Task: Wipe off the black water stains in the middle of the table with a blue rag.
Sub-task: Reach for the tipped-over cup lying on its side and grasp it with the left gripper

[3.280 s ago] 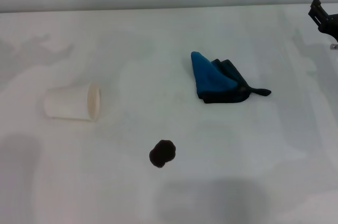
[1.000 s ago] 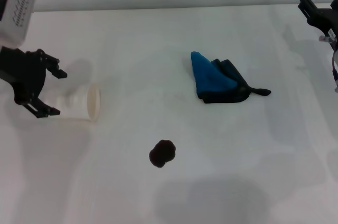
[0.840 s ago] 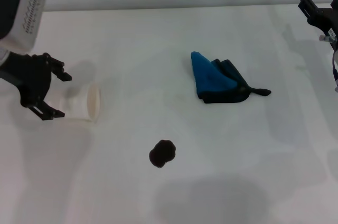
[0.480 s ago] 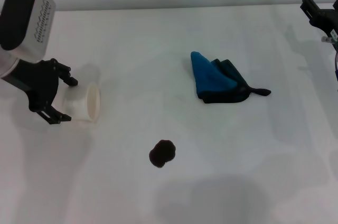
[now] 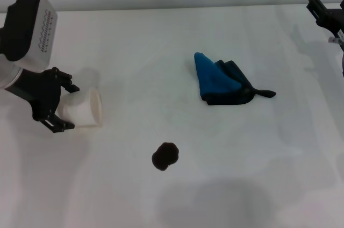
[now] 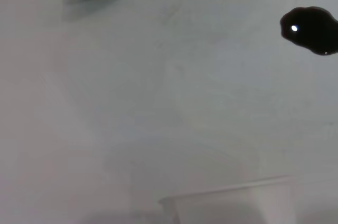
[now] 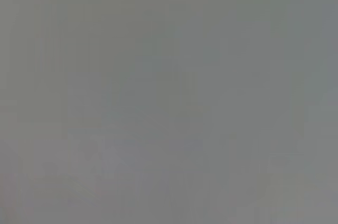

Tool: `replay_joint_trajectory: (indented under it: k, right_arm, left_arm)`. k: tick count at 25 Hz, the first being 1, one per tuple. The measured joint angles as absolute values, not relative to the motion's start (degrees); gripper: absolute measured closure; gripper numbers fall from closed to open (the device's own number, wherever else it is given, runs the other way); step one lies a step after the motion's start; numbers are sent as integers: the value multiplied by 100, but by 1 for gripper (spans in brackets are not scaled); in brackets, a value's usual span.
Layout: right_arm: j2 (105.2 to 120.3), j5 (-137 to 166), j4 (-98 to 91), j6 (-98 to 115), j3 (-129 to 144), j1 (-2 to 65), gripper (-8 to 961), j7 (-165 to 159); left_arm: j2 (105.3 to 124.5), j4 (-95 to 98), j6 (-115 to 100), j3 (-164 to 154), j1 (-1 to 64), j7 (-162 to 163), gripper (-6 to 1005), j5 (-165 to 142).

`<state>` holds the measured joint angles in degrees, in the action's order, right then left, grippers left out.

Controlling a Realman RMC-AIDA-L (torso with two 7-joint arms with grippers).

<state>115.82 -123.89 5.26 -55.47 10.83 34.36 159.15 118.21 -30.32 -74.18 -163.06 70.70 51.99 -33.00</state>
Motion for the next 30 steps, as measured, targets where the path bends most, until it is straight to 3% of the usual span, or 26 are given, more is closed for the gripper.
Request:
replay_joint_trajectory:
  k: [30]
  right_arm:
    - [11557, -12384, 288, -5577, 1099, 3383, 80, 15877]
  left_arm:
    - [11859, -2797, -7181, -16304, 6862, 5858, 147, -2966]
